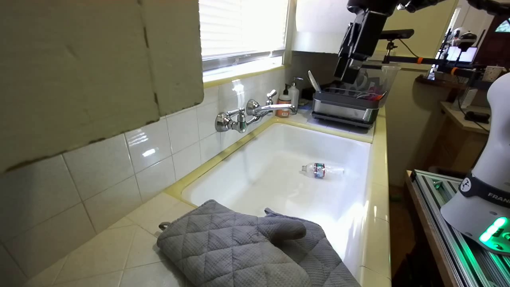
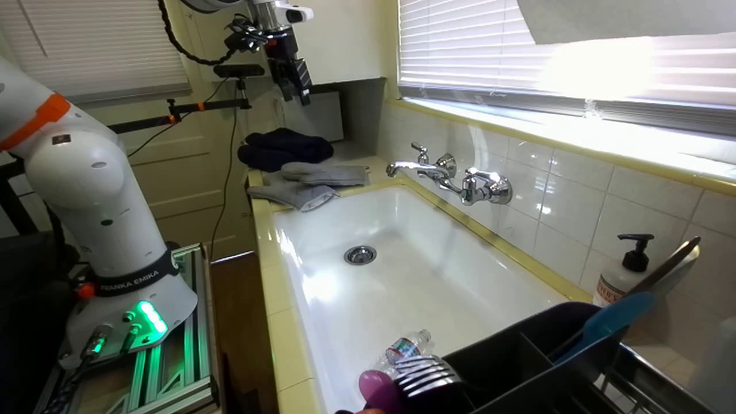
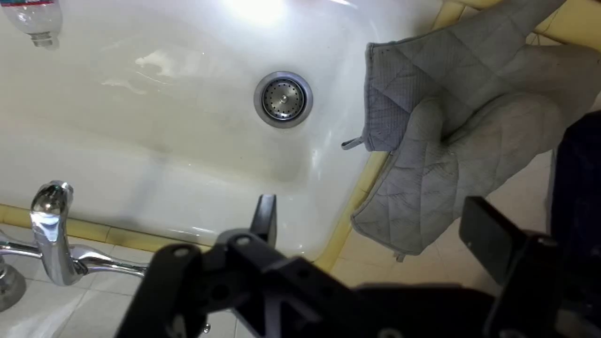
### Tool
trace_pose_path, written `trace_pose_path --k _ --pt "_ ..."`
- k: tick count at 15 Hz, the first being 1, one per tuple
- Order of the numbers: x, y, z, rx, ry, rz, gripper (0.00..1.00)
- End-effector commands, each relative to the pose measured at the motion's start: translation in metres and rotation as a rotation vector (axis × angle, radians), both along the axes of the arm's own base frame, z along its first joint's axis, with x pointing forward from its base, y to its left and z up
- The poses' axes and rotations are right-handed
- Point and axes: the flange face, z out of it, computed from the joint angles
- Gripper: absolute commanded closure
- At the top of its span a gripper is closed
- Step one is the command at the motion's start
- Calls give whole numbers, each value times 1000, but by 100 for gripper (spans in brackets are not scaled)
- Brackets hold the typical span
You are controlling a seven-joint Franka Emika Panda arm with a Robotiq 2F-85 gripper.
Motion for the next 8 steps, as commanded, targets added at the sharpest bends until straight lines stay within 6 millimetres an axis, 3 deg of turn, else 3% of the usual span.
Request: trace_pose_path --k 1,8 --pt "25 -3 -11 53 20 -142 0" --pt "84 5 -74 272 242 -257 0"
